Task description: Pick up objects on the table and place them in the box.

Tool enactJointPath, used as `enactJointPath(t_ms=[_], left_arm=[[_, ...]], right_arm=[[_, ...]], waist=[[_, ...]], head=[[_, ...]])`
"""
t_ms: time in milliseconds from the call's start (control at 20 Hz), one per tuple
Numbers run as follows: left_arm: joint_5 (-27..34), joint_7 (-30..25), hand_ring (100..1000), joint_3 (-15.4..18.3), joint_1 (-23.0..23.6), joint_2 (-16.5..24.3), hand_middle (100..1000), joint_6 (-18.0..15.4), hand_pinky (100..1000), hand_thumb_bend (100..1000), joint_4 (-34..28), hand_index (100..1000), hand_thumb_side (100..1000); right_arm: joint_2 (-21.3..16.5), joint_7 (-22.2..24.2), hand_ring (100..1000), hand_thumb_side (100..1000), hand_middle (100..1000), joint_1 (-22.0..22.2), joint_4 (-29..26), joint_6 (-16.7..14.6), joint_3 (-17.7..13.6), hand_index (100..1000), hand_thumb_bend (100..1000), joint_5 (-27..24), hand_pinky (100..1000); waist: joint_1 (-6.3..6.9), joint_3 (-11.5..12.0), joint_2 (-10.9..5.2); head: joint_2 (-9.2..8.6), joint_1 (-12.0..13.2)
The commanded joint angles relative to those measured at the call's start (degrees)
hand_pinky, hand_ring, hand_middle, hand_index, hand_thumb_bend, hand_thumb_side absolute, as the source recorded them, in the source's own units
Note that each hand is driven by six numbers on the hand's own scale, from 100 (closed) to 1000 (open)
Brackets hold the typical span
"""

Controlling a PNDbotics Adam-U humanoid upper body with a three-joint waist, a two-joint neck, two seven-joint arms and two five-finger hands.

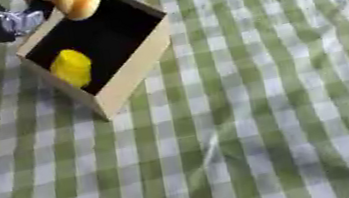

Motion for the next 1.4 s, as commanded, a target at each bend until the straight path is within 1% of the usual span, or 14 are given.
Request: enactJointPath(t_ms=[50, 200, 450, 650, 850, 900, 1000, 1050, 1100, 1150, 1200, 1250, 1300, 1400], left_arm=[[-3.04, 1.24, 613, 1.47, -1.55, -0.72, 559, -0.05, 662, 100, 4.42, 662, 100], [-5.93, 2.13, 616, 1.13, -1.57, -2.01, 564, -1.29, 664, 100, 9.12, 665, 100], [-10.38, 4.17, 621, 0.68, -1.55, -4.26, 569, -4.44, 669, 100, 16.35, 670, 100], [-13.77, 6.25, 631, 0.77, -1.61, -6.72, 584, -7.66, 687, 100, 21.87, 690, 111], [-17.12, 9.05, 655, 1.54, -1.88, -8.63, 618, -10.89, 702, 100, 27.30, 736, 109], [-17.98, 9.57, 722, 1.67, -2.00, -8.85, 718, -11.60, 728, 112, 28.54, 845, 100], [-19.83, 10.42, 786, 1.79, -2.25, -8.89, 791, -12.73, 762, 237, 29.94, 942, 233], [-20.77, 10.92, 791, 1.79, -2.35, -8.79, 795, -13.01, 767, 247, 30.08, 947, 246], [-21.71, 11.45, 817, 1.84, -2.41, -8.74, 818, -13.10, 786, 295, 30.10, 968, 311], [-22.63, 12.00, 830, 1.94, -2.47, -8.75, 829, -13.01, 795, 316, 30.06, 974, 332], [-23.54, 12.55, 829, 2.06, -2.53, -8.78, 826, -12.80, 793, 327, 30.00, 974, 311], [-24.50, 13.10, 828, 2.16, -2.56, -8.88, 826, -12.59, 792, 323, 29.96, 972, 312], [-25.37, 13.60, 822, 2.29, -2.56, -9.04, 818, -12.50, 788, 279, 29.98, 961, 291], [-26.39, 14.61, 813, 2.67, -2.53, -9.39, 806, -12.44, 782, 230, 30.15, 946, 265]], right_arm=[[-1.69, 0.32, 800, 523, 533, -0.21, -0.94, -1.06, -0.51, 818, 100, -1.06, 922], [-1.51, 0.32, 799, 524, 532, -0.50, -0.94, -1.28, -0.58, 818, 100, -1.64, 923], [-1.36, 0.54, 799, 523, 532, -0.65, -0.94, -1.45, -0.61, 818, 100, -2.13, 923], [-0.95, 0.65, 798, 524, 531, -0.86, -0.94, -0.95, -0.63, 818, 100, -2.44, 924], [-0.43, 1.08, 797, 524, 528, -0.89, -0.94, -0.36, -0.51, 816, 100, -2.46, 924], [-0.31, 1.16, 796, 524, 527, -0.87, -0.94, -0.31, -0.50, 815, 100, -2.45, 924], [-0.07, 1.30, 795, 524, 526, -0.81, -0.94, -0.17, -0.47, 814, 100, -2.41, 924], [0.03, 1.33, 795, 524, 525, -0.80, -0.94, -0.08, -0.45, 814, 100, -2.41, 924], [0.11, 1.36, 794, 524, 524, -0.78, -0.94, 0.02, -0.43, 813, 100, -2.41, 923], [0.17, 1.40, 793, 524, 524, -0.77, -0.94, 0.15, -0.39, 813, 100, -2.41, 923], [0.20, 1.45, 793, 524, 523, -0.77, -0.94, 0.27, -0.33, 812, 100, -2.41, 923], [0.23, 1.52, 793, 524, 523, -0.77, -0.94, 0.35, -0.28, 812, 100, -2.41, 923], [0.25, 1.58, 793, 524, 523, -0.75, -0.94, 0.42, -0.25, 812, 100, -2.41, 923], [0.33, 1.66, 793, 525, 522, -0.69, -0.94, 0.56, -0.23, 812, 100, -2.41, 923]], waist=[[-0.24, -0.28, -0.92], [-0.33, -0.63, -0.70], [-0.54, -0.92, -0.50], [-0.64, -0.97, -0.31], [-0.74, -1.10, -0.14], [-0.75, -1.13, -0.11], [-0.76, -1.11, -0.08], [-0.75, -1.07, -0.06], [-0.75, -1.03, -0.06], [-0.76, -0.98, -0.08], [-0.78, -0.94, -0.11], [-0.81, -0.90, -0.14], [-0.84, -0.88, -0.18], [-0.91, -0.84, -0.26]], head=[[-1.10, 0.89], [-1.46, 1.14], [-1.57, 1.25], [-1.78, 1.22], [-1.97, 1.27], [-2.01, 1.25], [-1.94, 1.13], [-1.89, 1.06], [-1.81, 0.99], [-1.72, 0.96], [-1.66, 0.93], [-1.63, 0.88], [-1.60, 0.84], [-1.57, 0.81]])
